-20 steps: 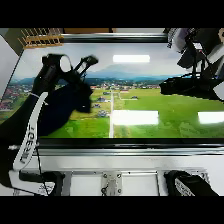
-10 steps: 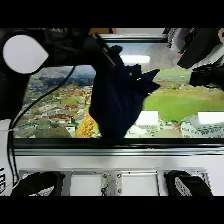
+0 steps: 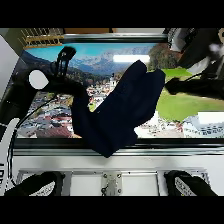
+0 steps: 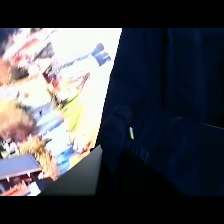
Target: Fold the clothes and pants, and hang the long-sleeved shirts on hangers.
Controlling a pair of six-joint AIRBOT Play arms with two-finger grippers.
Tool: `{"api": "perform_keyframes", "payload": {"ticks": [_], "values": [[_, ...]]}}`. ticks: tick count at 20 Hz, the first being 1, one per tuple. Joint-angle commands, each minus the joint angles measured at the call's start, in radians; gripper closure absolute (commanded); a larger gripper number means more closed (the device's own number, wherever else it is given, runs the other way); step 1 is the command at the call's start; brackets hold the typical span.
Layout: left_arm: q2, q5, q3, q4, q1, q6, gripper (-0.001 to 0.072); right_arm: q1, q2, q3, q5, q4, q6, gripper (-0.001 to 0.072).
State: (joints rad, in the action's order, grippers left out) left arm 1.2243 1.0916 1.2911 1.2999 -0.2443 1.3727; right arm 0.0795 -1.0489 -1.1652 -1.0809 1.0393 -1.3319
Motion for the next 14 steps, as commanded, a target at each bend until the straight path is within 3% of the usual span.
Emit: {"api": "perform_keyframes", "payload": {"ticks": [1, 4, 7, 14], "values": [[0.015, -0.008, -0.103, -0.046, 0.102, 0.011, 0.0696, -0.035, -0.196, 0.047, -0.047, -0.288, 0.123, 0.0028], [0.014, 0.008, -0.135, -0.045, 0.13, 0.011, 0.0696, -0.138, -0.384, 0.047, -0.075, -0.383, 0.185, 0.0028], [0.014, 0.013, -0.134, -0.044, 0.136, 0.011, 0.0697, -0.261, -0.512, 0.047, -0.108, -0.385, 0.204, 0.0029], [0.014, 0.011, -0.134, -0.044, 0.136, 0.011, 0.0697, -0.37, -0.587, 0.047, -0.244, -0.263, 0.169, 0.0038]]}}
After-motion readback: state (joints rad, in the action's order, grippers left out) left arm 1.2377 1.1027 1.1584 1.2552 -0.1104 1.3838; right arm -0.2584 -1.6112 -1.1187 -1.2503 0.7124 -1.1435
